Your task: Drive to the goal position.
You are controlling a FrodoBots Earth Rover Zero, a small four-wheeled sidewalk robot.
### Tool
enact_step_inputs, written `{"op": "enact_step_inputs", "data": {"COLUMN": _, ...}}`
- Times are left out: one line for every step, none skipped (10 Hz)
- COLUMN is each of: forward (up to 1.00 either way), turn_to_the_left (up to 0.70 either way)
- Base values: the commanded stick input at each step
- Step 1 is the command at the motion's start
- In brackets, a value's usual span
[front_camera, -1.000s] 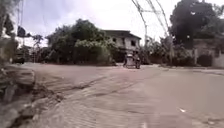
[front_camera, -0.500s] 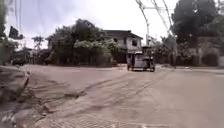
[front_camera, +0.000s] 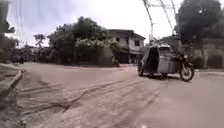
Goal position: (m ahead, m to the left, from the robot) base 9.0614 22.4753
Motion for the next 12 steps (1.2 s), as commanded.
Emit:
{"op": "enact_step_inputs", "data": {"forward": 1.00, "turn_to_the_left": 0.00}}
{"op": "enact_step_inputs", "data": {"forward": 1.00, "turn_to_the_left": 0.00}}
{"op": "enact_step_inputs", "data": {"forward": 1.00, "turn_to_the_left": 0.02}}
{"op": "enact_step_inputs", "data": {"forward": 1.00, "turn_to_the_left": 0.30}}
{"op": "enact_step_inputs", "data": {"forward": 1.00, "turn_to_the_left": 0.37}}
{"op": "enact_step_inputs", "data": {"forward": 1.00, "turn_to_the_left": 0.40}}
{"op": "enact_step_inputs", "data": {"forward": 1.00, "turn_to_the_left": 0.40}}
{"op": "enact_step_inputs", "data": {"forward": 1.00, "turn_to_the_left": 0.40}}
{"op": "enact_step_inputs", "data": {"forward": 1.00, "turn_to_the_left": 0.40}}
{"op": "enact_step_inputs", "data": {"forward": 1.00, "turn_to_the_left": 0.40}}
{"op": "enact_step_inputs", "data": {"forward": 1.00, "turn_to_the_left": 0.40}}
{"op": "enact_step_inputs", "data": {"forward": 1.00, "turn_to_the_left": 0.40}}
